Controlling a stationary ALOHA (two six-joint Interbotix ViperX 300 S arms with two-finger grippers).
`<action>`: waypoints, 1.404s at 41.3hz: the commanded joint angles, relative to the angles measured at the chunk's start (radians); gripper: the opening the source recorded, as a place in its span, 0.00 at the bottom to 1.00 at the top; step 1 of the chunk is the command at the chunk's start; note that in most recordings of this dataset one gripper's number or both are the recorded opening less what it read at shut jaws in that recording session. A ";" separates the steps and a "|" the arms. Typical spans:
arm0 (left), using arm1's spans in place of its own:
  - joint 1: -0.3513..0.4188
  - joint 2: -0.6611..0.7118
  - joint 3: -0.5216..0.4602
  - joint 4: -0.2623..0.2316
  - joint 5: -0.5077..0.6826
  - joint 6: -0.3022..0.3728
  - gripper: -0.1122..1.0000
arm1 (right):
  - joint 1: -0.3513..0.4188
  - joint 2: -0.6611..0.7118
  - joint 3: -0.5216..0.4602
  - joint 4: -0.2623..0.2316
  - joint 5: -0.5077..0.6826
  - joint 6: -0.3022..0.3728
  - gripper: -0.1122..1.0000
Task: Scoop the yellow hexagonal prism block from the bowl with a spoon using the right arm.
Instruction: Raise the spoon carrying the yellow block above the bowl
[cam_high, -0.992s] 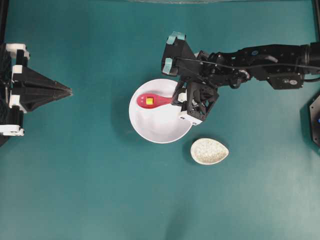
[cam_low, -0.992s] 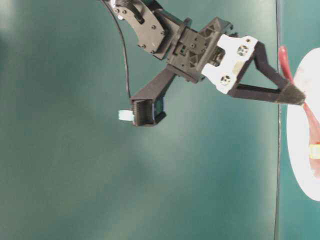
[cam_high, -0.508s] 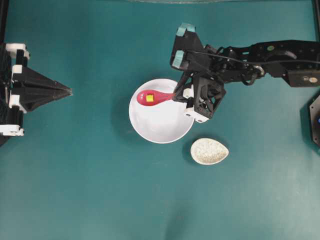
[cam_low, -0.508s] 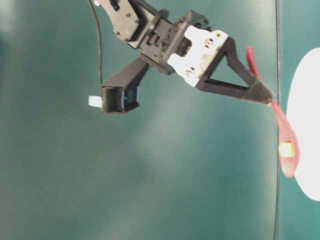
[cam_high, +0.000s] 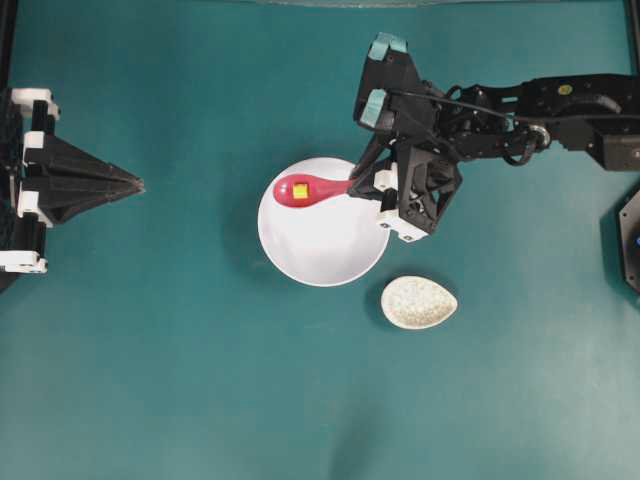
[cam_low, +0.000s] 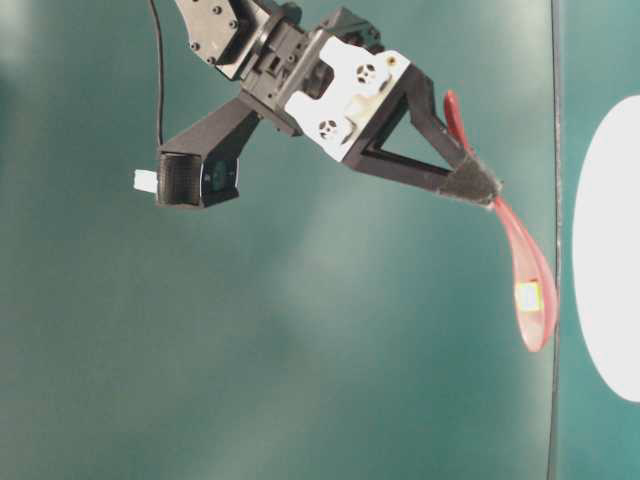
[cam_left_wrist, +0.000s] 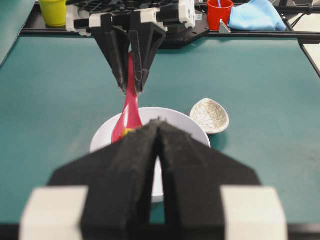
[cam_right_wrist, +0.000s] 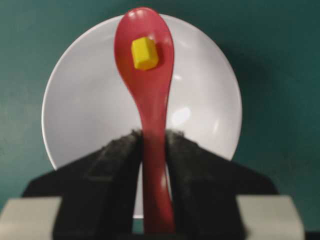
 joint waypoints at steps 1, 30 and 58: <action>-0.003 0.005 -0.023 0.002 -0.011 -0.002 0.10 | 0.003 -0.041 -0.009 0.003 -0.009 0.002 0.32; -0.002 0.005 -0.023 0.002 -0.011 -0.002 0.10 | 0.003 -0.106 -0.011 0.000 -0.005 0.000 0.30; -0.002 0.005 -0.023 0.002 -0.011 -0.002 0.10 | 0.002 -0.127 -0.009 -0.002 0.009 0.000 0.30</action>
